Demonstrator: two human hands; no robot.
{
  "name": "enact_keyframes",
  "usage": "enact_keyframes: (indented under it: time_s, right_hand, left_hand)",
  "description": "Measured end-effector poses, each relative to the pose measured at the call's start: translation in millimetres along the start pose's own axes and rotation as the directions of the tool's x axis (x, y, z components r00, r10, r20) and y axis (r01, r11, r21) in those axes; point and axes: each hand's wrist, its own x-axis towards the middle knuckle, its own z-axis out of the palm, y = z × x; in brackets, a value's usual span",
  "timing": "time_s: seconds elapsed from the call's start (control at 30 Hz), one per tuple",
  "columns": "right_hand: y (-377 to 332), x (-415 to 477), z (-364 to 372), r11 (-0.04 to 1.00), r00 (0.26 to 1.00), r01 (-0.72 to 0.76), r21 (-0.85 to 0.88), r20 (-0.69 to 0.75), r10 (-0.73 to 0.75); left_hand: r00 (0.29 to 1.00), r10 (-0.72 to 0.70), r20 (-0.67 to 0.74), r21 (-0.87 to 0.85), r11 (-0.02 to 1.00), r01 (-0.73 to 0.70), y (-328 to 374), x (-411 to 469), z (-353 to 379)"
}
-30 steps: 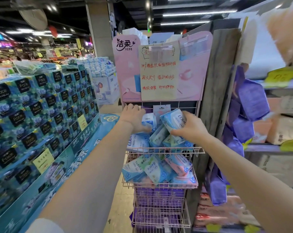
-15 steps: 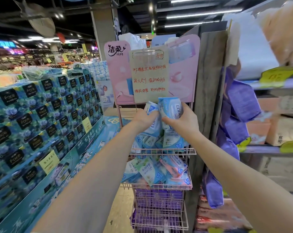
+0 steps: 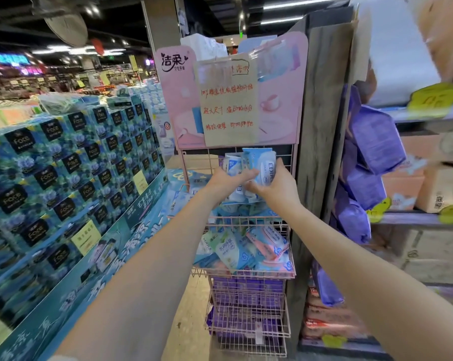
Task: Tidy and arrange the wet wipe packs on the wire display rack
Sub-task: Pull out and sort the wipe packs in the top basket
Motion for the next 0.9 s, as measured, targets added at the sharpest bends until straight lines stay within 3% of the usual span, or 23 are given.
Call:
enact_keyframes:
  time_s: [0.2,0.33,0.6,0.8,0.9]
  right_hand:
    - [-0.1,9.4,2.5,0.996,0.992,-0.027,-0.079,0.119,0.037]
    - [-4.2,9.6,-3.0,0.996,0.987,-0.037,-0.079,0.151,0.049]
    - [-9.3,5.0,-13.5,0.984,0.999,-0.027,0.177,0.042,0.020]
    - [-11.7,9.9,-18.8,0.949,0.997,-0.075,0.307,0.058,0.060]
    - [-5.9,14.8,-20.0,0.930,0.984,-0.156,0.334,0.135,0.116]
  left_hand:
    - [0.999,-0.008,0.040,-0.056,0.998,0.010,5.2,-2.9,0.7]
    - [0.998,0.060,0.036,-0.074,0.996,-0.057,12.4,-16.2,1.4]
    - [1.000,0.018,0.017,-0.234,0.972,-0.014,11.9,-6.8,-1.0]
    - [1.000,0.014,-0.004,-0.310,0.951,-0.015,6.0,-3.7,1.1]
    - [1.000,0.024,0.001,-0.320,0.947,-0.023,2.3,-1.5,1.6]
